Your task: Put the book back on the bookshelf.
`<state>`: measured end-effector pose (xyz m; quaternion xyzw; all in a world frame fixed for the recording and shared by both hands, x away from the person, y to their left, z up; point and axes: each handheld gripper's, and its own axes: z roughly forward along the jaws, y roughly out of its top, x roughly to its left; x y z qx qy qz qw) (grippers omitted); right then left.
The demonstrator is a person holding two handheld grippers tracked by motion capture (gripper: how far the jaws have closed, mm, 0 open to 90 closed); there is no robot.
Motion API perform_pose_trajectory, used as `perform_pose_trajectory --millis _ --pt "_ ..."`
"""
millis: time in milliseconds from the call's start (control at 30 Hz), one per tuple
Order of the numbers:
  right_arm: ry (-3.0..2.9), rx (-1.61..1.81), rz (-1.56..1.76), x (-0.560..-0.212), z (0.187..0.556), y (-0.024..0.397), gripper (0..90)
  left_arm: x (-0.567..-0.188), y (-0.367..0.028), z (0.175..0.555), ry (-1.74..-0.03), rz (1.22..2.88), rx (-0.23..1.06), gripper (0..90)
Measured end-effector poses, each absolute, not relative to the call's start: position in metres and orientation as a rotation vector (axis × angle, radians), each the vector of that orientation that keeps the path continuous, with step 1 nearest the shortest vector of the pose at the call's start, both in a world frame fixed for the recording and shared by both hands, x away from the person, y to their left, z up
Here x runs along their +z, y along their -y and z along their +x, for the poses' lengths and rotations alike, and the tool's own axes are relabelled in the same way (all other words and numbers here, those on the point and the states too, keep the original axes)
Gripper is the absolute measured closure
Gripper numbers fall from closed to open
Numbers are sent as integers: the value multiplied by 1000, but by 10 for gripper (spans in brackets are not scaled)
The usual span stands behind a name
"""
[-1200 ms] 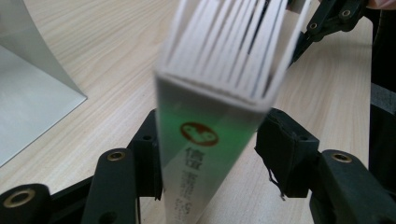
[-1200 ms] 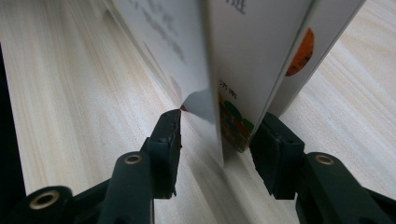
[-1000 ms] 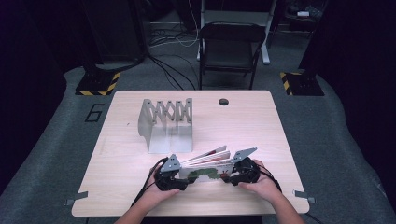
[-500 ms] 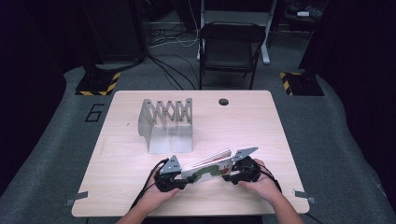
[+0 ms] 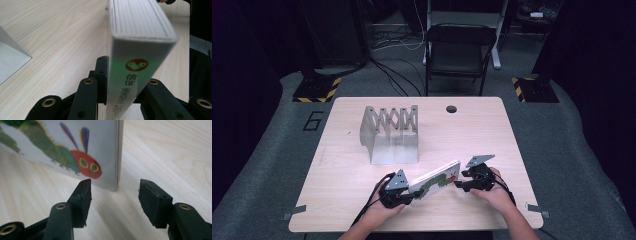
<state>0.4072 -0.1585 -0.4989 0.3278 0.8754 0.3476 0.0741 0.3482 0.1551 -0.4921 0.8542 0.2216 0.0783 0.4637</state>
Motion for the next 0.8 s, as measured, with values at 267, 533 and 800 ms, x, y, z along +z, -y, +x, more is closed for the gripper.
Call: perform_pose_trajectory --millis 267,533,800 --pt "-2643 1053 890 -501 406 139 459 -493 -151 344 -569 2090 232 742" --pt "-2636 1024 888 -500 406 135 463 -492 -152 343 -599 2087 236 737" --pt "-2636 1021 886 -500 406 131 463 -493 -154 344 -637 2054 255 720"
